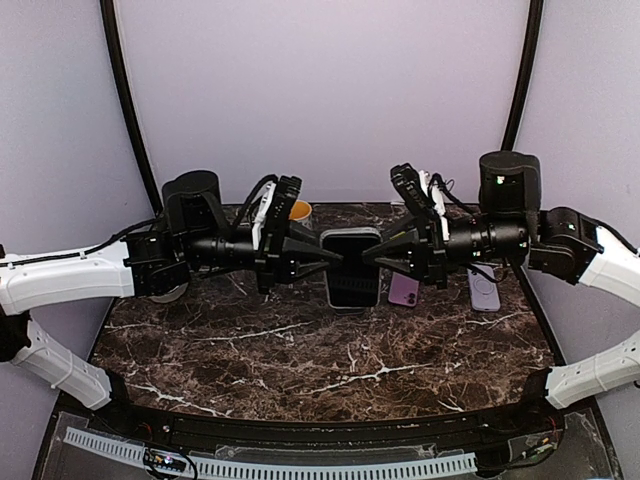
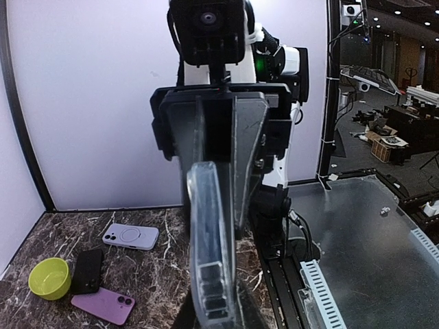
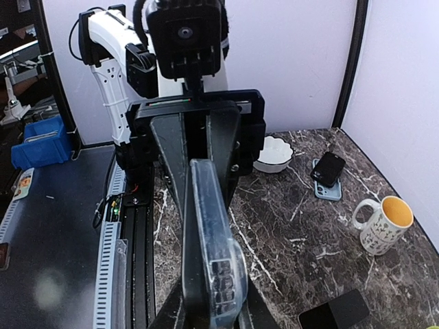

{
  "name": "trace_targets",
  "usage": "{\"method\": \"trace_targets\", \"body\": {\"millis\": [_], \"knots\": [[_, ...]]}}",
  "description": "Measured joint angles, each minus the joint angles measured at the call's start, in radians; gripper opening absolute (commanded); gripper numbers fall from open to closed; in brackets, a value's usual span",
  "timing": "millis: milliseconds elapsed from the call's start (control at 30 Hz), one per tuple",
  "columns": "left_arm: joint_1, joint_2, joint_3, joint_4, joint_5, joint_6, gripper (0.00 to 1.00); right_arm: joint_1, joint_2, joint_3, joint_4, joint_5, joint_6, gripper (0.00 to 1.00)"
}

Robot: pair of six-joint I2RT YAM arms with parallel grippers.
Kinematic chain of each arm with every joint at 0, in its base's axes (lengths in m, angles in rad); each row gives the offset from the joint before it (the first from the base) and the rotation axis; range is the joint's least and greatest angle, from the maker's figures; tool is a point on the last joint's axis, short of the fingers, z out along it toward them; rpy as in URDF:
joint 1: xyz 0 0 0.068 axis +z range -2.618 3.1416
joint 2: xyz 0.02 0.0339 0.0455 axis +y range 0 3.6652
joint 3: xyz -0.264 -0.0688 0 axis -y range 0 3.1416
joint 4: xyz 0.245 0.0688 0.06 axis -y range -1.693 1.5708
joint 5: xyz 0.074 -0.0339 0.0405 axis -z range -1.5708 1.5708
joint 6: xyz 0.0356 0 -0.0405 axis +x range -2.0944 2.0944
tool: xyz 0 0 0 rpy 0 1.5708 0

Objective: Put the phone into the phone case
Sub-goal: Press the phone case against the phone.

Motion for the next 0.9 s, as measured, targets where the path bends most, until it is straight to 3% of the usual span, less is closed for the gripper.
{"method": "trace_targets", "body": {"millis": [33,267,300,333,400,433,500,633,700,800,833,867,900], "knots": [[0.0,0.0,0.0,0.0,0.001,0.002,0.0,0.0,0.0,0.0,-0.001,-0.002,-0.006,0.0],[0.003,0.011,0.002,-0.001,0.016,-0.003,0.02,-0.001,0.0,0.0,-0.013,-0.004,-0.017,0.0],[0.003,0.012,0.002,0.0,0.018,-0.003,0.07,-0.001,0.0,0.0,-0.014,-0.004,-0.016,0.0],[0.003,0.012,0.002,0.0,0.019,-0.004,0.2,-0.001,-0.001,0.0,-0.014,-0.004,-0.016,0.0],[0.003,0.012,0.002,0.006,0.019,-0.007,0.35,-0.001,-0.002,0.0,-0.013,-0.004,-0.013,0.0],[0.003,0.012,0.004,0.008,0.016,-0.006,0.36,-0.001,-0.002,0.0,-0.013,-0.004,-0.01,0.0],[0.003,0.012,0.007,0.02,0.011,-0.01,0.33,-0.002,-0.003,-0.002,-0.013,-0.001,-0.004,0.0],[0.003,0.01,0.008,0.042,0.002,-0.024,0.1,-0.005,-0.009,-0.002,-0.006,0.001,0.005,0.0],[0.003,0.01,0.008,0.052,-0.001,-0.021,0.03,-0.005,-0.01,-0.002,-0.002,0.002,0.004,0.0],[0.003,0.008,0.008,0.052,0.005,-0.035,0.01,-0.005,-0.01,-0.002,0.0,0.0,-0.008,0.0],[0.003,0.008,0.008,0.052,0.005,-0.038,0.01,-0.005,-0.01,-0.002,0.0,0.0,-0.009,0.06],[0.003,0.008,0.008,0.052,0.005,-0.039,0.0,-0.005,-0.01,-0.002,-0.001,0.0,-0.009,0.21],[0.003,0.008,0.008,0.052,0.005,-0.04,0.0,-0.005,-0.01,-0.002,-0.001,0.0,-0.009,0.28]]}}
